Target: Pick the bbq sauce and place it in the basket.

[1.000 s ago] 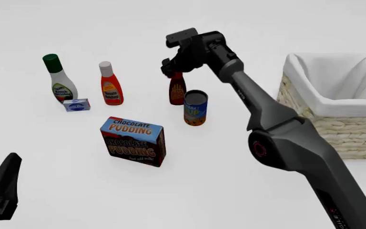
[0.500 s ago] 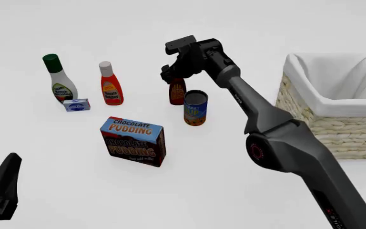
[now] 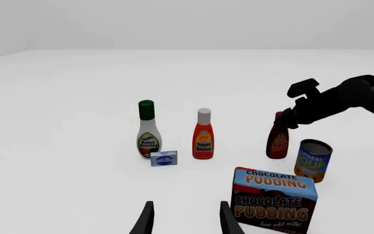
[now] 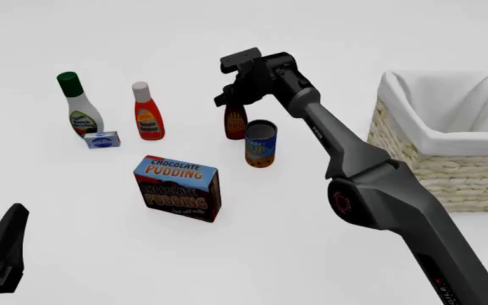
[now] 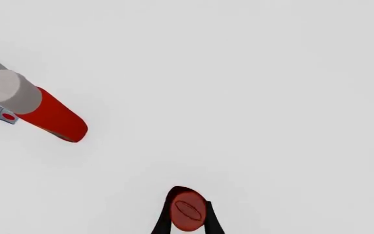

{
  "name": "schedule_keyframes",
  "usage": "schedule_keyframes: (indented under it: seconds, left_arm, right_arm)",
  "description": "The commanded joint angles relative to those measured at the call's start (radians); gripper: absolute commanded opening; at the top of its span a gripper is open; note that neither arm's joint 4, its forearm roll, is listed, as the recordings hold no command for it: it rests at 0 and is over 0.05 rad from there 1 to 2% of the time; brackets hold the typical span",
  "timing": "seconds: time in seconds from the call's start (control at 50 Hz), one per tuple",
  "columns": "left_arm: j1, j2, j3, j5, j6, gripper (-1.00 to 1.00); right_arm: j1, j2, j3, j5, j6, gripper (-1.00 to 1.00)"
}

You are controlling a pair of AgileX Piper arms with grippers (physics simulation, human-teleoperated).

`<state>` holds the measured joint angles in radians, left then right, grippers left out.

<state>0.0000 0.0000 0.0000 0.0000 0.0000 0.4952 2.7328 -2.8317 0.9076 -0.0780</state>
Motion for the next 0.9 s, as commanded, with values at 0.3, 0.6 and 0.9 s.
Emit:
schedule_keyframes:
  seconds: [0.3,0.6,0.9]
  left_arm:
    - [0.000,0.000,0.000,0.000,0.000,1.00]
    - [0.000,0.000,0.000,0.000,0.000,1.00]
    - [0.000,0.000,0.000,0.000,0.000,1.00]
  right_arm:
    - [0.003,-0.007,0.002,0.000,0.005,-1.00]
    - [0.011,-0.064,0.002,0.018,-0.009,-1.00]
    - [0.025,-0.120,0.002,0.023,-0.019,-1.00]
